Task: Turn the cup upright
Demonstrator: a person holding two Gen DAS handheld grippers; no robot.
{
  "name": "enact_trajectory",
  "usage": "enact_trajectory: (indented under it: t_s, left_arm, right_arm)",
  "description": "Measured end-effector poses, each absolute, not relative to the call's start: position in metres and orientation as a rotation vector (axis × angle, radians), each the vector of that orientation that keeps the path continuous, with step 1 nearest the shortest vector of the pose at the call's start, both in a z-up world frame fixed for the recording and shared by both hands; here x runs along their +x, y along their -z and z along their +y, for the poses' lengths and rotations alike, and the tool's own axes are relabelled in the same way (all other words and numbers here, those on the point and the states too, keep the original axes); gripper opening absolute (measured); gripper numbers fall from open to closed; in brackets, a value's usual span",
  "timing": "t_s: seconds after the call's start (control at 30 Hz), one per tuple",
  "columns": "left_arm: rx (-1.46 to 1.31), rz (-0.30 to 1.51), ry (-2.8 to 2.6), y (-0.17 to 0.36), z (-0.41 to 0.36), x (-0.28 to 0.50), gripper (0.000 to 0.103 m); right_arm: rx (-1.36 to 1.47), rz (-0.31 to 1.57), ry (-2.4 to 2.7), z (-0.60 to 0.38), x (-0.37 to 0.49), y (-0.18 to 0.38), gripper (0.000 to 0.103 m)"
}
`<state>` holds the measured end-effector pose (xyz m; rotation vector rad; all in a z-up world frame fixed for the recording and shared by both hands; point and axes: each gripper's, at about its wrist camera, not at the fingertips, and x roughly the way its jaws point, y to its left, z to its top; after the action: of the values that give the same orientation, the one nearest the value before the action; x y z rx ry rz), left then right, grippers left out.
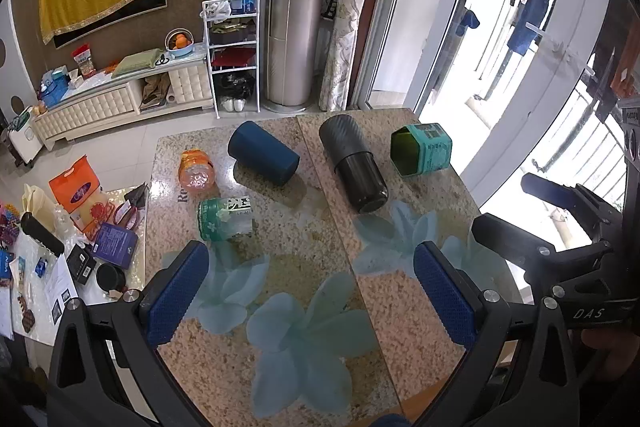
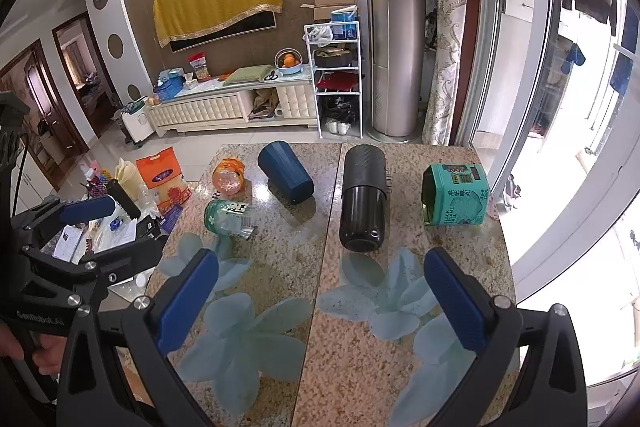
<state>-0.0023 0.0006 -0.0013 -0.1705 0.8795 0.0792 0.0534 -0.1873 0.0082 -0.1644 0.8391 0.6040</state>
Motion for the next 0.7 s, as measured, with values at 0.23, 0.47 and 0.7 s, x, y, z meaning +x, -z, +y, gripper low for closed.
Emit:
enact_trajectory:
  t_s: [0.23, 0.47, 0.7]
  left_arm:
    - [-0.168, 0.882, -0.08, 0.0013, 0.0019, -0.0026, 0.103]
    - [-0.167, 0.884, -0.081, 0.001, 0.0021, -0.0029, 0.103]
    - [-0.164, 0.885, -0.082, 0.0015, 0.0012, -0.003, 0.103]
  right_arm:
    - [-0.164, 0.842, -0.606, -0.1862, 0.0522, -0.0092, 0.103]
    - [-0.164, 0.845, -0.604, -0.1854, 0.0522, -0.0087, 0.103]
    - [-0.164, 0.848, -0.606, -0.1828, 0.0514, -0.0039, 0.103]
